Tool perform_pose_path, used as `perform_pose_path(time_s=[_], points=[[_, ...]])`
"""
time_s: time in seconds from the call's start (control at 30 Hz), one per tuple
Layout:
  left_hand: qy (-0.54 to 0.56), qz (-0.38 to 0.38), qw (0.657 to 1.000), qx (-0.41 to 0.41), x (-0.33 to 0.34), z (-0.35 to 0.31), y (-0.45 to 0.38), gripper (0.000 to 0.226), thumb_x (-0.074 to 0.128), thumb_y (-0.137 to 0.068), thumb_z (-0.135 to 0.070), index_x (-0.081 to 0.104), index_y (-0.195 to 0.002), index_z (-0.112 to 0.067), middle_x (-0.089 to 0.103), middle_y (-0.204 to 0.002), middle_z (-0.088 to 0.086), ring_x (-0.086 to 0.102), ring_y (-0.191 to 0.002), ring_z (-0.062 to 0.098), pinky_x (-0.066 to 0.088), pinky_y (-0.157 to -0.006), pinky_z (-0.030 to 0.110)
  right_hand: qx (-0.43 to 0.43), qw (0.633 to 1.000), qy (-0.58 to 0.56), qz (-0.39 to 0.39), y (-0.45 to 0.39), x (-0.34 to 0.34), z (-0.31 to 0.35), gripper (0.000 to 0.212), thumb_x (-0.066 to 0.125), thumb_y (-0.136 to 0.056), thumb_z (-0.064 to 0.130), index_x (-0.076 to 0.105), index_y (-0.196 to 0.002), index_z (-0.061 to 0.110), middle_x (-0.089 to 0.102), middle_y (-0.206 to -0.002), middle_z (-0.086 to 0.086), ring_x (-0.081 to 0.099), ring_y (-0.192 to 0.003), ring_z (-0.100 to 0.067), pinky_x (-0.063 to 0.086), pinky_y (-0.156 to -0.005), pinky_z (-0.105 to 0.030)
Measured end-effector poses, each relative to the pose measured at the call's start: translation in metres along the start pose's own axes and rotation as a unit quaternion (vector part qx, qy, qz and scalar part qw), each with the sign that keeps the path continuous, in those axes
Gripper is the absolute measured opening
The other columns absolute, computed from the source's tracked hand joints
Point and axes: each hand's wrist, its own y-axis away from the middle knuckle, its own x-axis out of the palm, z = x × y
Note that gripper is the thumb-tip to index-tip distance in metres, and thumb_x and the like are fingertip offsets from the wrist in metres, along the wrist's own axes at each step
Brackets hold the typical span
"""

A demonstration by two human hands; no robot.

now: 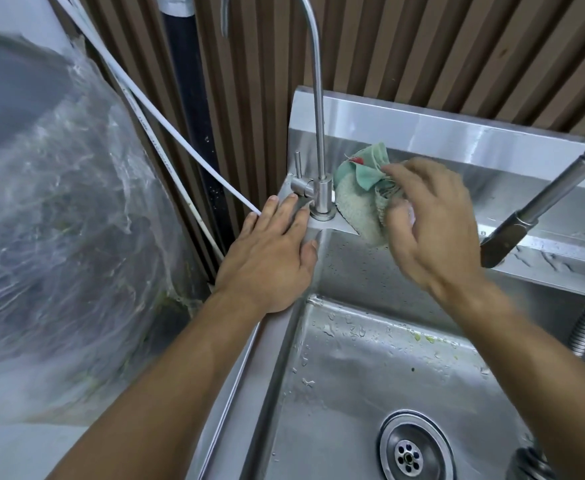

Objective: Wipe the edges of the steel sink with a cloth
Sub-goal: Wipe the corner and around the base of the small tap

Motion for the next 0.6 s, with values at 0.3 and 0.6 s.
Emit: perform_pose_path(time_s=[0.3, 0.6], points=[[-0.004, -0.003, 1.0, 0.002, 0.001, -0.001, -0.001, 0.06, 0.02, -0.11, -0.043, 0.011, -0.166, -0.021, -0.003, -0.174, -0.003, -0.009, -0.16, 0.018, -0.001, -0.13, 0.042, -0.14, 0.957, 0.028, 0.252, -0.004, 0.034, -0.016, 0.06, 0.034, -0.108, 0.024, 0.015, -0.164, 0.015, -0.007, -0.174, -0.003, -0.01, -0.16, -0.021, -0.004, -0.13, -0.043], [-0.007, -0.002, 1.0, 0.006, 0.001, 0.002, 0.001, 0.06, 0.018, -0.11, -0.043, 0.01, -0.166, -0.022, -0.004, -0.174, -0.004, -0.008, -0.16, 0.019, 0.001, -0.13, 0.045, -0.276, 0.892, 0.3, 0.193, -0.024, -0.002, -0.025, 0.066, 0.026, -0.1, 0.035, 0.036, -0.157, 0.003, 0.026, -0.166, -0.019, 0.023, -0.156, -0.031, 0.013, -0.129, -0.049]])
